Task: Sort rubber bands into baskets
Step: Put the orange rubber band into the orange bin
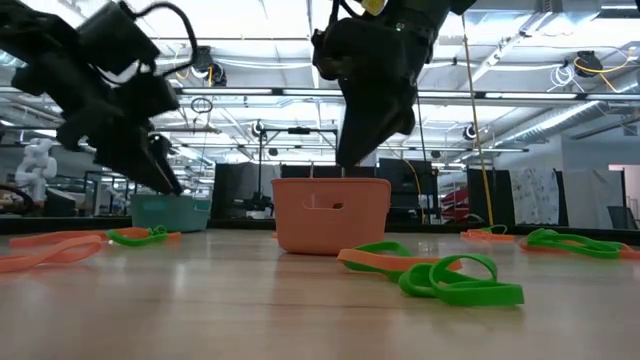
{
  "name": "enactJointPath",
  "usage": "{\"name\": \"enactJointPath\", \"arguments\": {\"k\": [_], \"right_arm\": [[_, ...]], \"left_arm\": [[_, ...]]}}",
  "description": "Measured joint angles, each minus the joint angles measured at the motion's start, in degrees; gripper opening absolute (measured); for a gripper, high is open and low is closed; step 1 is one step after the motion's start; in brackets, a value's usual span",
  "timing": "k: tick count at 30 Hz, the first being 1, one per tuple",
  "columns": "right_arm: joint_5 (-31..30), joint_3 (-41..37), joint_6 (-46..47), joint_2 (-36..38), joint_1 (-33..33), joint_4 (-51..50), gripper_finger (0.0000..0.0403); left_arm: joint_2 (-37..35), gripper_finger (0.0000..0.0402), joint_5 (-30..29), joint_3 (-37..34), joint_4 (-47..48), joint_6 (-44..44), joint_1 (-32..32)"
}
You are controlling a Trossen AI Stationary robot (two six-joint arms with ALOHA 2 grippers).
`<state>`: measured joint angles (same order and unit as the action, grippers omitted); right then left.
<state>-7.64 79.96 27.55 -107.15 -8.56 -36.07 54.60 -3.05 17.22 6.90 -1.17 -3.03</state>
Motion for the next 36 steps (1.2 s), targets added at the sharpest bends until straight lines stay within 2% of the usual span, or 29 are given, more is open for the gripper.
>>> {"name": "enactJointPath", "arguments": {"k": [9,15,22,26,31,34,36], "right_arm": [[0.0,0.0,-0.7,0.0,0.0,-0.3,0.0125],[0.0,0.0,-1.5,0.0,0.0,-0.3,0.0139],[-0.1,0.0,-2.1,0.0,0.0,-0.4,0.0141],[-0.1,0.0,-3.3,0.0,0.0,-0.4,0.0141],[-0.1,0.0,-3.4,0.0,0.0,0.5,0.0141],[-0.1,-0.1,-4.2,0.1,0.0,3.4,0.0141],[-0.1,-0.1,-5.4,0.1,0.0,5.2,0.0142]], "left_arm": [[9.6,0.0198,-4.5,3.3,-1.9,1.9,-1.4],[16.8,0.0198,-3.0,3.3,-2.8,2.2,-3.1],[19.0,0.0192,0.0,3.3,-4.4,3.8,-4.9],[19.0,0.0140,2.9,3.3,-5.1,5.7,-4.9],[19.0,0.0024,4.4,3.3,-5.1,6.9,-4.8],[18.7,0.0010,4.2,3.3,-5.2,7.7,-4.8],[18.2,0.0007,2.1,3.8,-5.2,8.1,-4.9]]}}
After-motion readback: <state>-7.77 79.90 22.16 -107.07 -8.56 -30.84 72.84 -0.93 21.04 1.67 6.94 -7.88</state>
